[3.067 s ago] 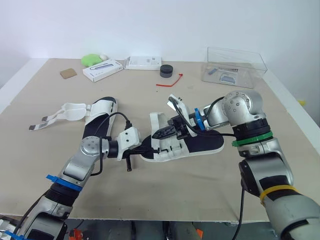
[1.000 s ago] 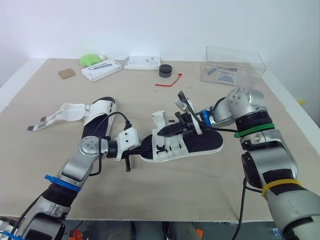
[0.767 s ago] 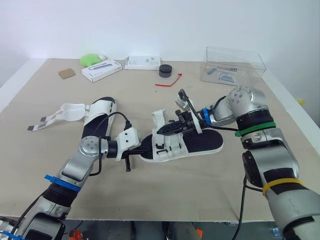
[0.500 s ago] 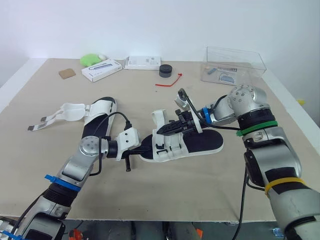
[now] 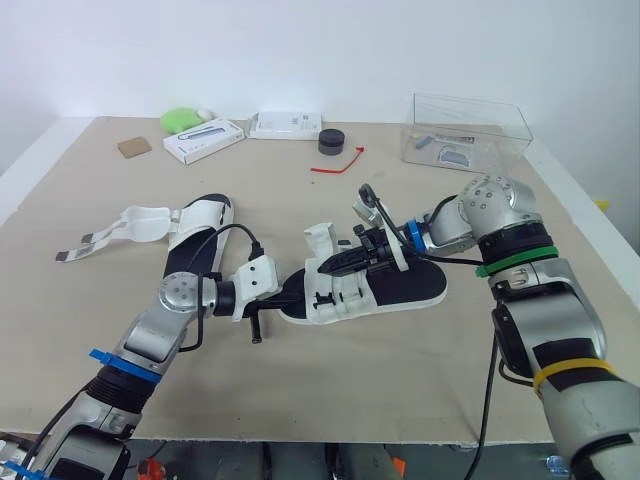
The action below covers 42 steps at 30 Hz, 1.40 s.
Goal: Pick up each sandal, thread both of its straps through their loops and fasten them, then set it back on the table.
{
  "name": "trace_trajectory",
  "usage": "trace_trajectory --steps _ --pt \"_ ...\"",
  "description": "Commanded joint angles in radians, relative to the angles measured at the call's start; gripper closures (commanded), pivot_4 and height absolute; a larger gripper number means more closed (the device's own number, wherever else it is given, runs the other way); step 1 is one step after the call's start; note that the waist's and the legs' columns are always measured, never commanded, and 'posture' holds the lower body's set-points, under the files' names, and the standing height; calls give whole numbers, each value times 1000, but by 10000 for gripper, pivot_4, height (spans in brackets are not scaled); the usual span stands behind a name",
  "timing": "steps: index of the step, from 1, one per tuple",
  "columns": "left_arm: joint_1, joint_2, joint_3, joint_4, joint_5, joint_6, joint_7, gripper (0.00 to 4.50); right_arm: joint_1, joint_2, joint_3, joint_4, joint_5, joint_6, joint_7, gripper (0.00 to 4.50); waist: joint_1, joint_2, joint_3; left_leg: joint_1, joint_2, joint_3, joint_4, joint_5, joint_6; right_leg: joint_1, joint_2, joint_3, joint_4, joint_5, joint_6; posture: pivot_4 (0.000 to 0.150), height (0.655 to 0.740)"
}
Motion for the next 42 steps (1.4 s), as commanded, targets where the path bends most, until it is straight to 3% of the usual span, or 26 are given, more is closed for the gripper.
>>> trace_trajectory --steps 1,14,34,42 --pt "23 21 -32 44 55 18 -1 45000 14 -19 0 -54 21 6 -15 44479 0 0 0 0 0 0 0 0 0 0 0 0 0 0 0 1500 7400" --pt "20 20 -33 51 54 14 -1 45000 114 -11 -10 -281 -104 6 -27 44479 0 0 -1 0 0 0 0 0 0 0 0 0 0 0 0 1500 7400" --pt "16 13 -42 61 59 6 9 45000 204 -59 83 -653 -266 -93 106 44479 1 2 -3 0 0 0 0 -1 1 0 0 0 0 -1 1 1500 7400" --pt "12 11 -45 63 60 4 10 45000 208 -76 96 -703 -299 -126 155 44479 1 2 -3 0 0 0 0 -1 1 1 0 0 0 -1 1 1500 7400"
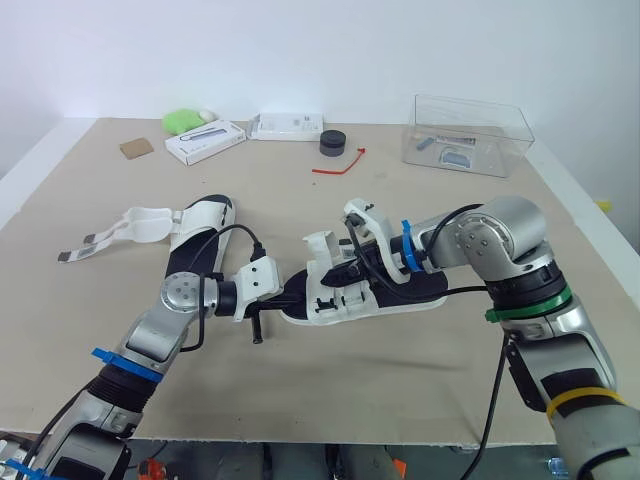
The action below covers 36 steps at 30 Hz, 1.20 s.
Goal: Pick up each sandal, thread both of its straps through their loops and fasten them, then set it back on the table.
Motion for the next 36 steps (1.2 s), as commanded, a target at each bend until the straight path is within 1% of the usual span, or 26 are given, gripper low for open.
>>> trace_trajectory --steps 1,7,13,19,26,31,36 --pt "19 12 -34 48 60 23 6 45000 13 -15 19 -42 -7 -2 35 44479 0 0 0 0 0 0 0 0 0 0 0 0 0 0 0 1500 7400" --pt "19 13 -36 46 59 25 7 45000 4 -8 -1 -32 -26 -24 51 44479 0 0 0 0 0 0 0 0 0 0 0 0 0 0 0 1500 7400" --pt "23 16 -36 44 60 25 9 45000 10 16 -28 -20 -20 1 58 44479 0 0 0 0 0 0 0 0 0 0 0 0 0 0 0 1500 7400" --pt "26 20 -36 43 61 25 7 45000 -40 69 -124 56 6 128 43 44479 0 0 0 0 0 0 0 0 0 0 0 0 0 0 -1 1500 7400" --pt "25 16 -38 44 64 24 10 45000 -72 47 -114 121 142 142 10 44479 0 0 0 0 0 0 0 0 0 0 -1 0 0 1 -1 1500 7400" --pt "22 14 -39 50 65 21 13 45000 -61 43 -105 176 155 142 -47 44479 0 0 0 0 0 0 0 0 0 0 -1 0 0 0 -1 1500 7400" --pt "21 15 -38 54 68 16 12 45000 -111 53 -139 285 208 142 -95 44479 0 0 0 1 0 0 0 0 0 0 0 0 0 1 -1 1500 7400"
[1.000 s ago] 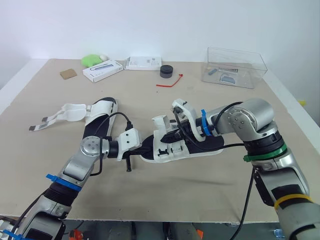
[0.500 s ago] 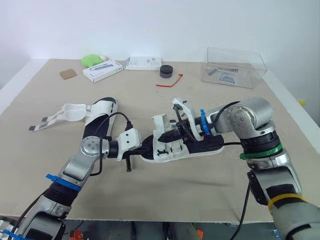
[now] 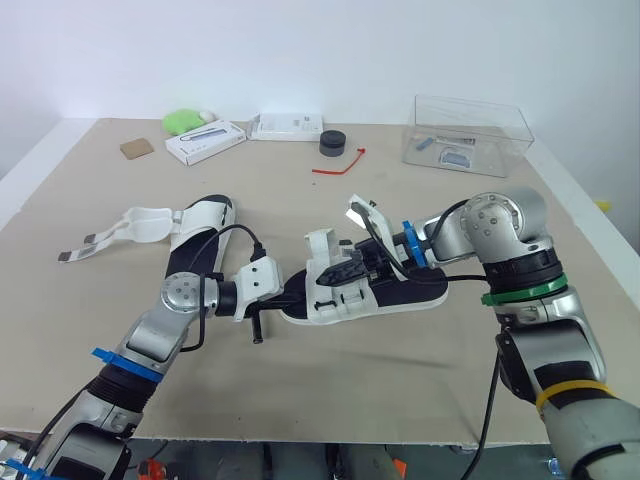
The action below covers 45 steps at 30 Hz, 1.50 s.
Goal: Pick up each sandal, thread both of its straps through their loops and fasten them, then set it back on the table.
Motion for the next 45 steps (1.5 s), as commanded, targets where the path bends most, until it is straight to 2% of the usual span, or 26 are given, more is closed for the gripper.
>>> trace_trajectory --steps 1,5,11,14,16,17,29,31,36,39,41,42,45 --pt "21 14 -31 52 61 21 8 45000 -60 3 -35 72 69 7 -40 44479 0 0 0 0 0 0 0 0 0 0 0 0 0 0 0 1500 7400" --pt "21 14 -33 54 64 17 8 45000 -94 8 -42 156 152 7 -91 44479 0 0 0 0 0 0 0 0 0 0 0 0 0 0 -1 1500 7400" --pt "20 16 -33 61 71 7 4 45000 -52 19 -49 102 81 7 -135 44479 0 0 0 0 0 0 0 0 0 0 0 0 0 1 0 1500 7400" --pt "23 19 -30 61 71 6 3 45000 -33 23 -61 39 55 7 -132 35476 0 0 0 -1 0 0 0 0 0 0 0 0 0 1 0 1500 7400" --pt "28 22 -28 58 71 4 2 45000 -21 28 -72 -10 59 7 -125 26443 0 0 0 -1 0 0 0 0 0 0 0 0 0 1 0 1500 7400" --pt "32 23 -28 53 71 5 2 45000 -4 25 -64 -67 55 2 -120 23341 0 0 0 0 0 0 0 0 0 0 0 0 0 1 0 1500 7400" --pt "34 22 -29 50 75 5 2 45000 123 39 -54 -344 -6 -25 -120 23341 0 0 0 0 1 -1 0 0 0 0 1 0 0 0 0 1500 7400" --pt "31 19 -31 48 74 7 1 45000 152 26 -30 -394 -22 -45 -113 23341 0 0 0 0 1 0 0 0 0 0 0 0 0 -2 5 1500 7400" --pt "26 16 -33 54 76 4 -1 45000 183 26 -27 -432 -44 -59 -104 23341 0 0 0 0 1 0 0 0 0 0 0 0 0 -3 5 1500 7400" --pt "26 15 -35 56 77 3 -2 45000 174 50 -66 -391 -53 -46 -109 30413 0 0 0 0 1 0 0 0 0 0 0 0 0 -3 5 1500 7400" --pt "26 14 -36 57 77 2 -2 45000 161 70 -99 -359 -54 -22 -113 40944 0 0 0 0 1 0 0 0 0 0 0 0 0 -2 5 1500 7400" --pt "27 14 -36 56 78 2 -1 45000 154 75 -110 -345 -48 -8 -110 44381 0 0 0 0 1 0 0 0 0 0 0 0 0 -2 5 1500 7400" --pt "31 13 -35 52 77 4 1 45000 135 80 -128 -299 -16 7 -107 44381 0 0 0 0 1 0 0 0 0 0 0 0 0 -1 3 1500 7400"
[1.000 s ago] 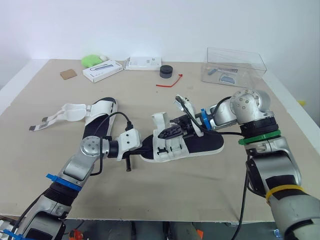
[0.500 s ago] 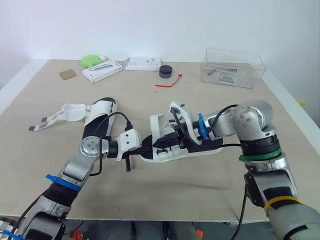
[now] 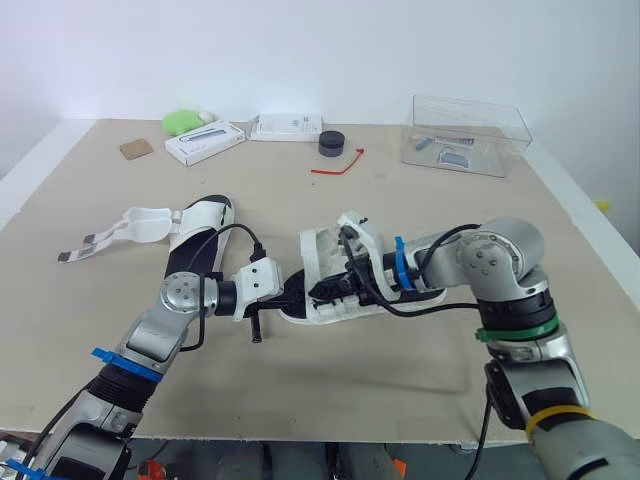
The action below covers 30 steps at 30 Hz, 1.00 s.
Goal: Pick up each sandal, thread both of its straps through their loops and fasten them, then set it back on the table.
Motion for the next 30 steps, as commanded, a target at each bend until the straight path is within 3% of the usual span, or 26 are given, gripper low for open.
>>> trace_trajectory --steps 1,12,19,30 --pt "32 13 -34 47 54 28 4 45000 -44 0 -43 42 52 16 7 44381 0 0 0 0 0 0 0 0 0 0 0 0 0 0 -1 1500 7400" --pt "41 12 -32 41 54 33 13 45000 -150 -75 56 357 308 16 -80 44381 -1 0 0 0 0 0 0 0 0 0 1 0 0 2 -4 1500 7400" --pt "52 6 -36 27 53 39 20 45000 -166 -91 110 420 397 16 -158 44381 -1 0 0 0 0 0 0 0 0 0 0 0 0 2 -4 1500 7400" --pt "48 13 -30 33 54 38 22 45000 -217 -51 50 613 555 16 -373 44381 -1 0 0 0 0 0 0 0 0 0 1 0 0 2 -4 1500 7400"
